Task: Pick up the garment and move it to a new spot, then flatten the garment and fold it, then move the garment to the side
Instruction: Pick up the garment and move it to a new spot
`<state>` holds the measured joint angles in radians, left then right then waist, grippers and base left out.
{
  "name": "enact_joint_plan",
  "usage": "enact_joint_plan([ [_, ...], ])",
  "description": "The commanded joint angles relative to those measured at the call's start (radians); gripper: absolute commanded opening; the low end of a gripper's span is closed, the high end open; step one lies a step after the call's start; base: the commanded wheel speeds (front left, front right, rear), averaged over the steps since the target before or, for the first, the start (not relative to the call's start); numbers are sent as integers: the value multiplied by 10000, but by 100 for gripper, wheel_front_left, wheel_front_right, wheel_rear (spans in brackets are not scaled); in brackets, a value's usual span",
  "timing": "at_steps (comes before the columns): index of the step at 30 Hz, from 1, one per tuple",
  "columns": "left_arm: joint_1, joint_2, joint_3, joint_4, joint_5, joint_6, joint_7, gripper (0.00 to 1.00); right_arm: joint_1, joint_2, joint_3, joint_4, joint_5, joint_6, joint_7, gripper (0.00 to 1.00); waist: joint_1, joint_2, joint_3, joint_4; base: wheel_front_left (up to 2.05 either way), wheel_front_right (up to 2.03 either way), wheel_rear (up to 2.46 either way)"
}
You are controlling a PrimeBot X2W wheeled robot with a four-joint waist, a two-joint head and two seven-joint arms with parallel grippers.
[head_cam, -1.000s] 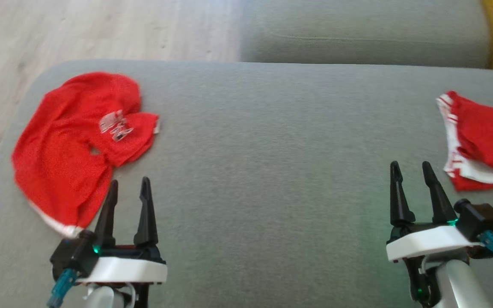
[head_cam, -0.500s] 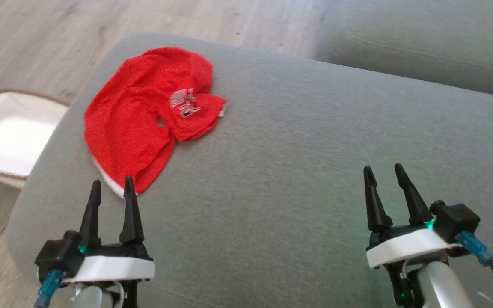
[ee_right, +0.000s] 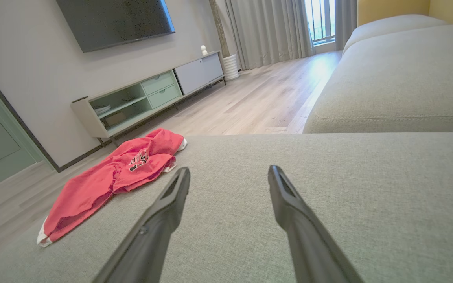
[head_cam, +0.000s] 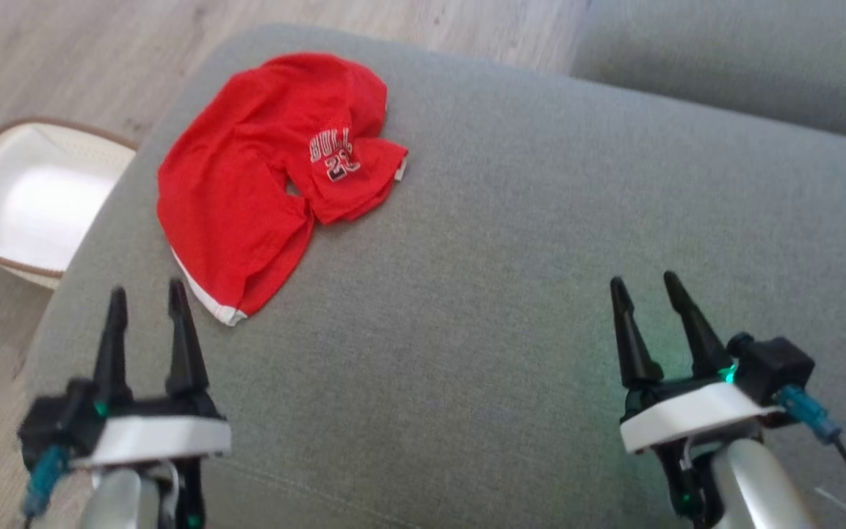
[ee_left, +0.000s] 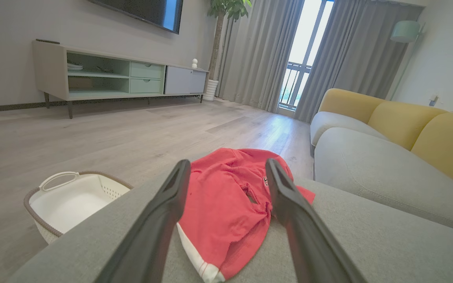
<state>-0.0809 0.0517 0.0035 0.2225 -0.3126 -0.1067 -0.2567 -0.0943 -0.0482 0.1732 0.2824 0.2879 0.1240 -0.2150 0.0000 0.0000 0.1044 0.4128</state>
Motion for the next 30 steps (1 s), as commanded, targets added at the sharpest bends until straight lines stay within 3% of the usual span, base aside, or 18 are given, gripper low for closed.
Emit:
enact_joint_plan([
  [1, -782, 248, 408, -256, 113, -75, -51, 100, -469, -20, 111, -486, -190, 67, 62, 100, 0, 0, 416, -156, 0, 0, 0],
  [6, -2066, 907, 393, 640, 57, -144, 193, 100, -760, -20, -417, -1236, -769, 67, 409, 100, 0, 0, 1308, -439, 0, 0, 0],
  [9, -3166, 1604, 405, 1287, -185, -192, 640, 100, -976, -20, -804, -1698, -1200, 67, 646, 100, 0, 0, 1831, -674, 0, 0, 0],
  [17, -5755, 3277, -823, 4132, -1370, -235, 3365, 100, -1375, -20, -1268, -2726, -1731, 67, 1137, 100, 0, 0, 2879, -1241, 0, 0, 0],
  [22, -6750, 3817, -1742, 5608, -2591, -237, 5081, 100, -1468, -20, -1255, -3250, -1831, 67, 1324, 100, 0, 0, 3328, -1484, 0, 0, 0],
  [28, -7172, 3997, -2545, 6612, -3700, -238, 6430, 100, -1460, -20, -1190, -3564, -1849, 67, 1402, 100, 0, 0, 3503, -1665, 0, 0, 0],
  [29, -7189, 4005, -2629, 6653, -3881, -238, 6487, 45, -1448, -20, -1190, -3585, -1846, 67, 1403, 100, 0, 0, 3494, -1686, 0, 0, 0],
  [30, -7193, 4031, -2730, 6664, -4032, -238, 6509, 0, -1436, -20, -1192, -3601, -1841, 67, 1400, 100, 0, 0, 3479, -1708, 0, 0, 0],
])
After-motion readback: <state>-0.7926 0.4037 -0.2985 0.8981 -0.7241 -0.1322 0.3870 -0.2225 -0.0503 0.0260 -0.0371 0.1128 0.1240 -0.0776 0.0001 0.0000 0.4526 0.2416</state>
